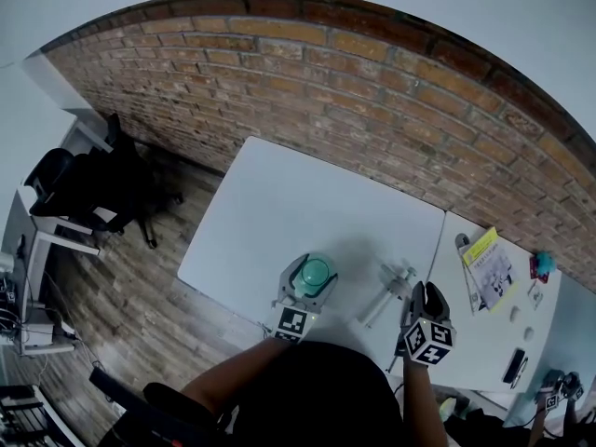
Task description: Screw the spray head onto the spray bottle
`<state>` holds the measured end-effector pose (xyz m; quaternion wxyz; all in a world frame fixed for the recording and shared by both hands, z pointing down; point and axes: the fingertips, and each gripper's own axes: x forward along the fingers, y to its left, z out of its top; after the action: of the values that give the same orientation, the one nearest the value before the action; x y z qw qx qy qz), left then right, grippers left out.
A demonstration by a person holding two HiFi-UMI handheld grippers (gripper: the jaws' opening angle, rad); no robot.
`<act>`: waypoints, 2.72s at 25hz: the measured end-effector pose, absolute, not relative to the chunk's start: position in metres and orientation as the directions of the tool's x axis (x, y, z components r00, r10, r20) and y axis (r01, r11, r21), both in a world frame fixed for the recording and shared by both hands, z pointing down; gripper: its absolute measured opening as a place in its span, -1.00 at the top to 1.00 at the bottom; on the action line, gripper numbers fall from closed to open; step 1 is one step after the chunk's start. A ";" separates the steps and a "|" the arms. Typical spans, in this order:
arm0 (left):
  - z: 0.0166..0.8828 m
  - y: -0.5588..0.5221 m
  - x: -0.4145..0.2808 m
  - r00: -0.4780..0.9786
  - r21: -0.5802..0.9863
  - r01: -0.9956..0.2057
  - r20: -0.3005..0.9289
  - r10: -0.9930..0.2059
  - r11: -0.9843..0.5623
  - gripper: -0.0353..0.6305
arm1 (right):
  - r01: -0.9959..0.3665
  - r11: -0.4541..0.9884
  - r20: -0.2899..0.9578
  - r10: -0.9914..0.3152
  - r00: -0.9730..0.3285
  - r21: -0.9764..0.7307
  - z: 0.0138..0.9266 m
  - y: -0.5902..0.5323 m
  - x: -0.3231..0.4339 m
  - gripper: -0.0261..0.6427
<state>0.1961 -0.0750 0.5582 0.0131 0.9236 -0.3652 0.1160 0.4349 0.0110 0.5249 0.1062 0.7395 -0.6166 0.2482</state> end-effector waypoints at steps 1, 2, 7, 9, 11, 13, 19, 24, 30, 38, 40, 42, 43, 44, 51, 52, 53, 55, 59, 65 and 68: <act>0.558 -0.075 0.196 0.705 -0.065 -0.679 0.222 -0.674 -0.731 -0.08 | -0.964 -0.220 0.511 -0.852 0.116 -0.148 0.530 0.010 0.437 0.63; 0.559 -0.075 0.196 0.706 -0.079 -0.675 0.219 -0.674 -0.733 -0.08 | -0.965 -0.219 0.524 -0.844 0.113 -0.144 0.535 0.010 0.439 0.63; 0.560 -0.075 0.197 0.704 -0.098 -0.675 0.214 -0.677 -0.732 -0.08 | -0.977 -0.184 0.588 -0.804 0.085 -0.109 0.562 0.002 0.443 0.63; 0.561 -0.075 0.197 0.701 -0.092 -0.677 0.221 -0.678 -0.730 -0.08 | -0.976 -0.180 0.613 -0.787 0.070 -0.119 0.573 0.000 0.444 0.63; 0.561 -0.075 0.197 0.697 -0.087 -0.682 0.224 -0.681 -0.726 -0.08 | -0.972 -0.182 0.639 -0.768 0.047 -0.147 0.586 -0.002 0.445 0.63; 0.561 -0.075 0.196 0.691 -0.082 -0.689 0.226 -0.687 -0.720 -0.08 | -0.966 -0.191 0.663 -0.748 0.027 -0.176 0.599 -0.005 0.446 0.63; 0.562 -0.074 0.193 0.686 -0.087 -0.692 0.232 -0.690 -0.717 -0.08 | -0.950 -0.228 0.728 -0.685 0.003 -0.211 0.628 -0.004 0.451 0.63; 0.562 -0.075 0.192 0.681 -0.080 -0.697 0.241 -0.692 -0.713 -0.08 | -0.941 -0.237 0.765 -0.643 -0.034 -0.241 0.645 -0.006 0.452 0.63; 0.562 -0.075 0.193 0.684 -0.080 -0.692 0.246 -0.687 -0.718 -0.08 | -0.938 -0.265 0.807 -0.590 -0.026 -0.224 0.661 -0.006 0.459 0.63; 0.564 -0.074 0.194 0.683 -0.077 -0.693 0.248 -0.687 -0.716 -0.08 | -0.905 -0.361 0.858 -0.514 -0.010 -0.227 0.681 -0.007 0.473 0.63; 0.563 -0.074 0.194 0.679 -0.065 -0.698 0.256 -0.688 -0.713 -0.08 | -0.894 -0.380 0.863 -0.505 -0.013 -0.236 0.685 -0.008 0.476 0.63; 0.562 -0.074 0.194 0.678 -0.057 -0.702 0.254 -0.690 -0.710 -0.08 | -0.886 -0.392 0.867 -0.498 -0.024 -0.249 0.690 -0.009 0.477 0.63; 0.561 -0.074 0.194 0.676 -0.049 -0.707 0.250 -0.694 -0.706 -0.08 | -0.881 -0.397 0.869 -0.494 -0.031 -0.257 0.692 -0.009 0.477 0.63; 0.558 -0.075 0.194 0.670 -0.034 -0.716 0.246 -0.700 -0.697 -0.08 | -0.875 -0.405 0.871 -0.489 -0.039 -0.267 0.694 -0.009 0.477 0.63; 0.556 -0.076 0.194 0.663 -0.016 -0.726 0.249 -0.706 -0.687 -0.08 | -0.793 -0.491 0.879 -0.463 -0.112 -0.359 0.711 -0.008 0.477 0.63; 0.556 -0.077 0.194 0.663 -0.016 -0.726 0.249 -0.706 -0.687 -0.08 | -0.784 -0.500 0.880 -0.459 -0.120 -0.368 0.713 -0.009 0.477 0.63; 0.556 -0.077 0.194 0.663 -0.017 -0.726 0.249 -0.706 -0.687 -0.08 | -0.776 -0.507 0.881 -0.455 -0.128 -0.375 0.715 -0.009 0.477 0.63; 0.555 -0.077 0.193 0.664 -0.019 -0.725 0.249 -0.706 -0.689 -0.08 | -0.762 -0.521 0.883 -0.449 -0.139 -0.385 0.718 -0.010 0.479 0.63; 0.555 -0.077 0.193 0.666 -0.021 -0.723 0.243 -0.705 -0.690 -0.08 | -0.721 -0.558 0.882 -0.445 -0.157 -0.410 0.724 -0.011 0.482 0.63; 0.555 -0.076 0.194 0.665 -0.023 -0.723 0.248 -0.705 -0.690 -0.08 | -0.706 -0.568 0.885 -0.425 -0.190 -0.424 0.725 -0.009 0.482 0.56; 0.556 -0.076 0.193 0.664 -0.022 -0.724 0.250 -0.705 -0.689 -0.08 | -0.669 -0.591 0.877 -0.432 -0.210 -0.451 0.726 -0.009 0.481 0.53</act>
<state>0.1935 -0.0760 0.5563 0.0396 0.9112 -0.3921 0.1203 0.4810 -0.0086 0.7257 0.0926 0.6218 -0.4428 0.6393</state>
